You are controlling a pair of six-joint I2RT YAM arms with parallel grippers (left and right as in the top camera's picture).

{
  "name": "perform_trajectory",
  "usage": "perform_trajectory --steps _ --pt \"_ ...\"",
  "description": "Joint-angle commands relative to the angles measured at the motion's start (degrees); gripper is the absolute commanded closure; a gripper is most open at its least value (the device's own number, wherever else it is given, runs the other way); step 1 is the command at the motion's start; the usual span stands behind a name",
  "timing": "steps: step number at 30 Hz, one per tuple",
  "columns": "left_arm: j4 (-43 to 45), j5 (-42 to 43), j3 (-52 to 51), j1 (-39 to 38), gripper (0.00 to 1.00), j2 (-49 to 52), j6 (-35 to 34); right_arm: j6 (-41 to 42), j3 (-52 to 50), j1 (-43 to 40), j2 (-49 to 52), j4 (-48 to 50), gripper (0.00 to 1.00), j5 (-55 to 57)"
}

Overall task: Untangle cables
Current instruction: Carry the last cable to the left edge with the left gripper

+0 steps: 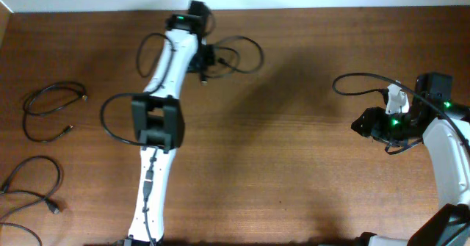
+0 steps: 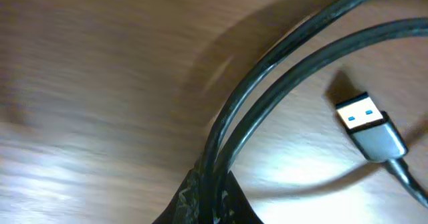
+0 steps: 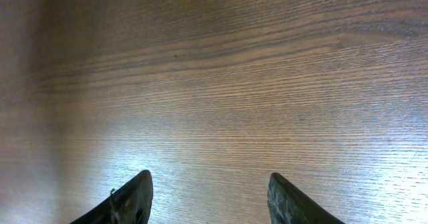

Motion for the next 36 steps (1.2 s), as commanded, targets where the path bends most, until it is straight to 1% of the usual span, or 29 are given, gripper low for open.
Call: perform_trajectory --steps 1,6,9,15,17,19,21,22,23,24,25,29,33,36 --pt "2.1 -1.8 -0.1 6.5 1.00 2.4 -1.1 0.0 -0.5 -0.2 0.2 0.2 0.45 0.5" --pt "3.3 -1.8 -0.1 16.3 1.00 2.4 -1.7 0.0 -0.5 -0.2 0.2 0.2 0.44 0.5" --pt "3.1 -1.5 -0.1 21.3 1.00 2.4 -2.6 0.0 -0.5 -0.2 0.2 0.2 0.42 0.5" --pt "3.1 -1.1 -0.1 29.2 0.99 2.4 -9.1 0.0 -0.5 -0.2 0.2 0.2 0.41 0.5" --pt "3.1 -1.1 -0.1 31.8 0.95 2.4 -12.7 0.0 -0.5 -0.2 0.2 0.2 0.42 0.5" --pt "3.1 -0.8 -0.1 34.0 0.94 2.4 -17.1 0.0 -0.5 -0.2 0.2 0.2 0.41 0.5" --pt "3.6 2.9 -0.1 35.5 0.91 2.4 -19.8 0.0 -0.5 -0.2 0.2 0.2 0.41 0.5" --pt "4.4 4.7 -0.1 36.0 0.92 2.4 -20.0 0.0 -0.5 -0.2 0.2 0.4 0.41 0.5" --pt "5.2 5.5 -0.1 36.3 0.95 2.4 -20.0 0.0 -0.5 -0.2 0.2 0.5 0.41 0.5" --pt "7.1 5.6 -0.1 36.5 0.99 2.4 -19.9 0.0 -0.5 -0.2 0.2 0.7 0.41 0.5" --pt "8.1 5.6 -0.1 36.5 1.00 2.4 -19.9 0.0 -0.5 -0.2 0.2 0.6 0.41 0.5" --pt "12.9 5.5 -0.1 36.5 1.00 2.4 -20.0 0.0 -0.5 -0.2 0.2 0.6 0.41 0.5" --pt "18.5 4.9 -0.1 36.5 1.00 2.4 -23.6 0.0 -0.5 -0.2 0.2 0.2 0.41 0.5" --pt "22.0 3.7 -0.1 36.6 1.00 2.4 -23.6 0.0 -0.5 -0.2 0.2 -0.3 0.41 0.5"
